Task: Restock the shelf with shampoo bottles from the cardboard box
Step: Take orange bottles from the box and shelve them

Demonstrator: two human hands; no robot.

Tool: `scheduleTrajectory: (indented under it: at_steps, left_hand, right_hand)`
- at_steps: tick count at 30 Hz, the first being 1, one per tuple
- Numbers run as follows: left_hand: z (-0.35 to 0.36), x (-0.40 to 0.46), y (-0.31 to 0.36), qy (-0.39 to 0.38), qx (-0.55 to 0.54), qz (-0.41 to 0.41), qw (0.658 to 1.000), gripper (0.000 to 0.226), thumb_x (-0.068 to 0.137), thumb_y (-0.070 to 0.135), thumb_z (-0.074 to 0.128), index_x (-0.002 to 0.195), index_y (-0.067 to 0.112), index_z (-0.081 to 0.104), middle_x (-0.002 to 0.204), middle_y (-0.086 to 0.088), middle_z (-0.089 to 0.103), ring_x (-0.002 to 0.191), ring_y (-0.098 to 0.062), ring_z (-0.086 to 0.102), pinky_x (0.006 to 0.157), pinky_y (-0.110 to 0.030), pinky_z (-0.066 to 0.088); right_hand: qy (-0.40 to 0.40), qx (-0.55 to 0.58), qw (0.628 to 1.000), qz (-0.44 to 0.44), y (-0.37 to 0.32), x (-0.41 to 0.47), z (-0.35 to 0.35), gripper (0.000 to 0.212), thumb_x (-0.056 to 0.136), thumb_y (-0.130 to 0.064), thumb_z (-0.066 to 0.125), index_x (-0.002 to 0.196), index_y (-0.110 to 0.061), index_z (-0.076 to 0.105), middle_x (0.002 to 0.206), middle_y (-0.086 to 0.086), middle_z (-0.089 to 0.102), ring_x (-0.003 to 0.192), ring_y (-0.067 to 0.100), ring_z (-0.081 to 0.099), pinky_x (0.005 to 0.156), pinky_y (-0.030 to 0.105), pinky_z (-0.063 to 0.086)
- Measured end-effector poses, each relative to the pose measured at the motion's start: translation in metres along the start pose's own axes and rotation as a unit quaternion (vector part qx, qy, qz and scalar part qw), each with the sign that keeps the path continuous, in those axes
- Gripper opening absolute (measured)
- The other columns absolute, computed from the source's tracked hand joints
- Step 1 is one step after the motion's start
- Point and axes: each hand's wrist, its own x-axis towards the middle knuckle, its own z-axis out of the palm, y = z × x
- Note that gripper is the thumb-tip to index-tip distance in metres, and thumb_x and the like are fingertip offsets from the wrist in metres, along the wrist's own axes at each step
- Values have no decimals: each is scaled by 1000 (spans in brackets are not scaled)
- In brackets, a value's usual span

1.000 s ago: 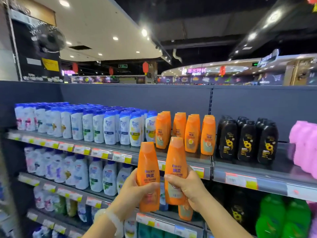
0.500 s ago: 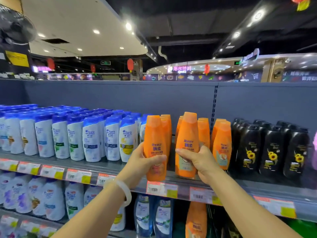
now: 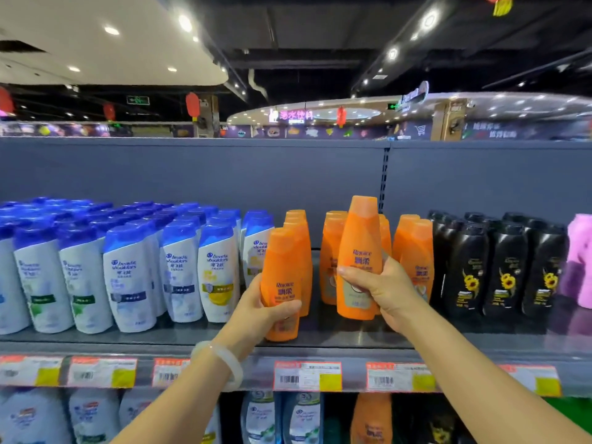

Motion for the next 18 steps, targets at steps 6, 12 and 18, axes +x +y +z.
scheduleTrajectory:
  at_steps: [6,12,18]
  left_hand:
    - [-6,2,-1,-13,11,-11,1000,64,64,17,81,118,25,48,105,-1,70,101,-21,65,94,-50,49]
    - [1,-22,7,176,7,71,982,56,69,26,78,113,29,44,108,4,57,101,-11,57,81,-25,45]
    - [32,-55,21,170,42,194,965,8,83,18,65,89,16,59,84,0,63,74,-3,59,67,-14,48]
  right_hand:
    - [14,6,1000,13,11,-2,-2,46,75,-11,73,112,-23,50,97,-1,65,89,16,63,67,27,49]
    - [9,25,999,18,16,-2,-2,38,77,-11,71,105,-27,50,95,-4,65,86,11,62,67,25,48]
    - [-15,69,997,30,18,4,-3,28,84,-10,62,106,-23,52,97,0,66,90,15,63,76,29,51]
